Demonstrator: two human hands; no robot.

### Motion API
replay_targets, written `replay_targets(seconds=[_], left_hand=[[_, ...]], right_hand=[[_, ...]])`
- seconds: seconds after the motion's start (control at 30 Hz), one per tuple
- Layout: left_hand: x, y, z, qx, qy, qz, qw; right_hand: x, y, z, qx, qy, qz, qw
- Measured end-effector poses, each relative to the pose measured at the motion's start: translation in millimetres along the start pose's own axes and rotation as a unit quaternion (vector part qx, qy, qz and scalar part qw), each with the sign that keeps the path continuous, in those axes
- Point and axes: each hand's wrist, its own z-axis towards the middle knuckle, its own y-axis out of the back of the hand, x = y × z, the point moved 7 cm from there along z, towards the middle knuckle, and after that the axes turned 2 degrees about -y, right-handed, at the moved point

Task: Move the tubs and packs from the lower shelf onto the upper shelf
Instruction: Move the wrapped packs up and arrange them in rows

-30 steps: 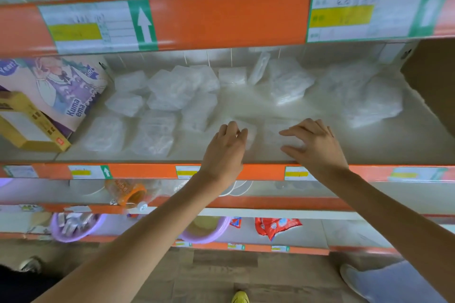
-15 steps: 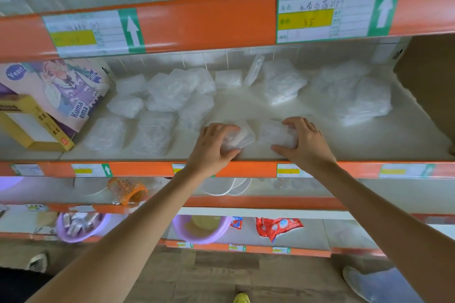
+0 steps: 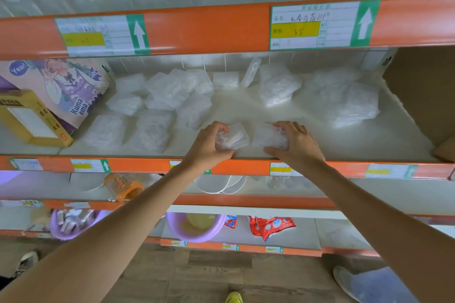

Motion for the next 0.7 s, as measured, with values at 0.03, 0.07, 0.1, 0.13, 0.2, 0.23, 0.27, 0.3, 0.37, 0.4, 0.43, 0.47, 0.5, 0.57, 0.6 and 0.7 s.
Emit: replay_targets(seconds=[0.03, 0.07, 0.1, 0.13, 0.2, 0.23, 0.27, 0.3, 0.37, 0.4, 0.43, 0.47, 0.5, 0.57, 0.6, 0.7], left_hand=[[-1.8, 2.6, -2.2, -0.004, 0.004, 0.002, 1.0], [-4.2, 5.9, -4.7, -0.012, 0.006, 0.008, 1.0], [-7.8, 9.2, -7.2, -0.02, 0.001, 0.017, 1.0], [-13.1, 12.5, -9.7, -0.025, -0.007, 0.028, 0.999], [-25.8, 18.2, -15.2, -0.021, -0.022, 0.044, 0.999], [-32.4, 20.7, -18.3, -0.011, -0.027, 0.044, 0.999], [-38.4, 22.5, -22.3, 0.003, -0.031, 0.04, 0.999], [-45.1, 24.7, -26.7, 0.015, -0.037, 0.038, 0.998], [-58.3, 29.6, -36.6, 0.034, -0.049, 0.036, 0.998], [-64.8, 32.7, -41.6, 0.039, -0.052, 0.033, 0.997], [-71.5, 35.7, -46.8, 0.043, -0.055, 0.03, 0.997], [-78.4, 38.8, -52.1, 0.045, -0.056, 0.029, 0.997], [-85.9, 42.1, -57.4, 0.047, -0.057, 0.03, 0.997], [-103.6, 49.5, -69.1, 0.047, -0.06, 0.035, 0.996], [-111.7, 53.3, -74.7, 0.046, -0.061, 0.035, 0.997], [-136.2, 64.8, -90.9, 0.051, -0.061, 0.03, 0.996]], right_hand=[[1.1, 2.5, -2.6, -0.002, -0.003, 0.006, 1.0], [2.6, 5.9, -6.1, -0.008, -0.003, 0.011, 1.0], [4.3, 10.1, -10.0, -0.017, -0.001, 0.016, 1.0], [6.5, 15.3, -14.5, -0.024, 0.003, 0.018, 1.0], [11.8, 27.2, -23.6, -0.032, 0.014, 0.015, 0.999], [14.6, 33.9, -28.2, -0.035, 0.021, 0.013, 0.999], [17.7, 41.1, -33.5, -0.036, 0.029, 0.011, 0.999], [20.9, 48.7, -39.1, -0.038, 0.036, 0.009, 0.999], [26.7, 64.4, -51.0, -0.043, 0.049, 0.006, 0.998], [29.8, 72.2, -57.0, -0.045, 0.055, 0.004, 0.997], [32.4, 79.6, -62.8, -0.046, 0.058, 0.001, 0.997], [34.7, 86.7, -68.5, -0.044, 0.059, -0.001, 0.997], [36.9, 93.1, -73.7, -0.043, 0.059, -0.003, 0.997], [42.3, 105.4, -85.4, -0.045, 0.062, 0.001, 0.997], [44.9, 111.0, -91.0, -0.047, 0.064, 0.007, 0.997], [55.4, 126.2, -105.8, -0.051, 0.075, 0.028, 0.996]])
